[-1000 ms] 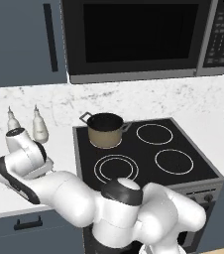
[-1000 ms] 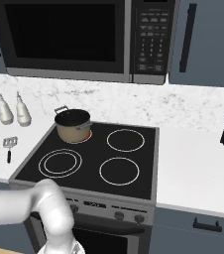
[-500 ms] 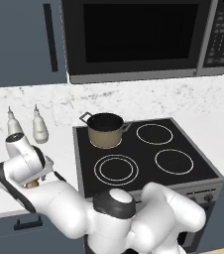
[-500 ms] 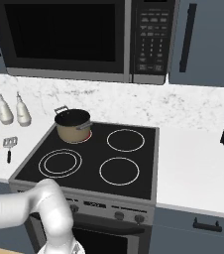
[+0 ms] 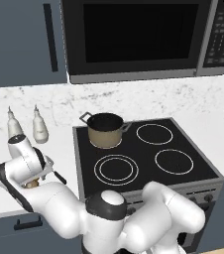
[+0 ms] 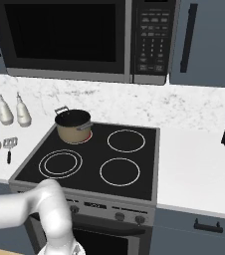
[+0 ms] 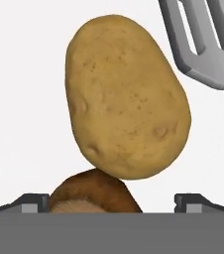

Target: Put the mushroom and potato in the pot. Retrieve the spatula and lightly stir the vegetables in the pot.

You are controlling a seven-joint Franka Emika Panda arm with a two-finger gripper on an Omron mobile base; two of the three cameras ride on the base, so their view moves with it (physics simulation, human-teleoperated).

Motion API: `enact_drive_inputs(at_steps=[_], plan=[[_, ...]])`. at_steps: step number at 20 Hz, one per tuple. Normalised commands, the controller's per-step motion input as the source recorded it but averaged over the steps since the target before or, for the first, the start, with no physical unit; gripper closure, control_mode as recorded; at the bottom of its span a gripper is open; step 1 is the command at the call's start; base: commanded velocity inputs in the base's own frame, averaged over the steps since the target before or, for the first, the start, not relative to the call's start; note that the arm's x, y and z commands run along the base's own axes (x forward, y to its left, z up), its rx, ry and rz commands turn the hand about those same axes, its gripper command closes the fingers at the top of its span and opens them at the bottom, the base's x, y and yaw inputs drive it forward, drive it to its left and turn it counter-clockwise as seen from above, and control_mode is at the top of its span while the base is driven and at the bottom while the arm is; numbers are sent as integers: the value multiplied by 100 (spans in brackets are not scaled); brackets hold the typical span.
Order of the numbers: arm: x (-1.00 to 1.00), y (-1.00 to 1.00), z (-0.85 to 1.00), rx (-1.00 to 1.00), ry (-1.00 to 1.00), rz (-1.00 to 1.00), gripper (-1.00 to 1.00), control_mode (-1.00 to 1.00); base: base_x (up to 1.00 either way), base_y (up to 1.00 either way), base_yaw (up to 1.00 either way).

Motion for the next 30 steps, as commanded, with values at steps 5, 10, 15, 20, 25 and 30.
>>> enact_drive_inputs(at_steps=[5, 10, 15, 20, 25, 30], plan=[[4, 12, -18, 1, 0, -1, -100, -100, 0, 0, 0], [-11, 0, -15, 0, 0, -8, -100, -100, 0, 0, 0], [-49, 0, -4, 4, 0, -13, -100, -100, 0, 0, 0], [-36, 0, 0, 4, 0, -17, 100, -100, 0, 0, 0], [-2, -5, 0, 0, 0, -17, 100, -100, 0, 0, 0], [-48, -25, 40, 1, -21, -8, 100, -100, 0, 0, 0]])
